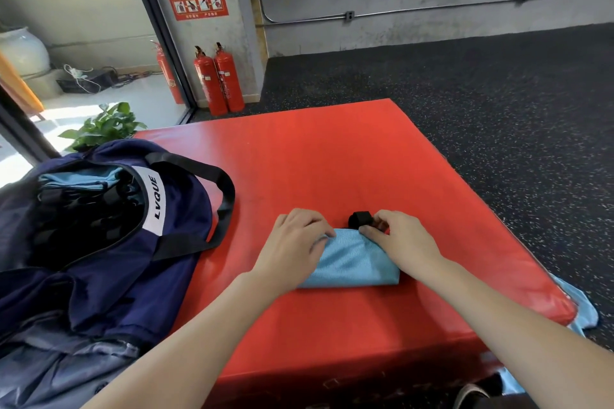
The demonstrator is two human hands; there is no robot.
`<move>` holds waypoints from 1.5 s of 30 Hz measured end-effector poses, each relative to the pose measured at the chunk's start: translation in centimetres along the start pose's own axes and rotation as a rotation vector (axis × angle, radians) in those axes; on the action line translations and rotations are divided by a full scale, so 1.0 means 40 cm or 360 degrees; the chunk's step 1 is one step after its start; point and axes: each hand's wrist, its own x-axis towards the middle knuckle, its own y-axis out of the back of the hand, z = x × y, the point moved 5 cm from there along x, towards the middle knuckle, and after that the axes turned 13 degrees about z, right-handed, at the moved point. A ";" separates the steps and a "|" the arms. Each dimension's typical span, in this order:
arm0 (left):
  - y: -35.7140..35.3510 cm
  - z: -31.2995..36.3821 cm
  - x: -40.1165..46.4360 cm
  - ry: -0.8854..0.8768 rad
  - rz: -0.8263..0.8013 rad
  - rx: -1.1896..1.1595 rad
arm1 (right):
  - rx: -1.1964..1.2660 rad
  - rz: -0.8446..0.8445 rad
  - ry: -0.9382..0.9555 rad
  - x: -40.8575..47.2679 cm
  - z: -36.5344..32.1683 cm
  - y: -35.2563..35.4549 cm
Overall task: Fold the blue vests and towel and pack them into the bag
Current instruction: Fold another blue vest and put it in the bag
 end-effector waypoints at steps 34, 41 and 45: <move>0.100 -0.014 0.023 0.0741 -0.0406 -0.0490 | 0.1049 -0.0673 -0.0448 -0.068 -0.091 -0.018; 0.120 -0.032 0.015 0.0946 -0.0730 -0.0805 | 0.1135 -0.0892 -0.0340 -0.083 -0.116 -0.010; 0.149 -0.024 0.006 0.0899 -0.0609 -0.0689 | 0.1148 -0.0965 -0.0419 -0.090 -0.115 -0.018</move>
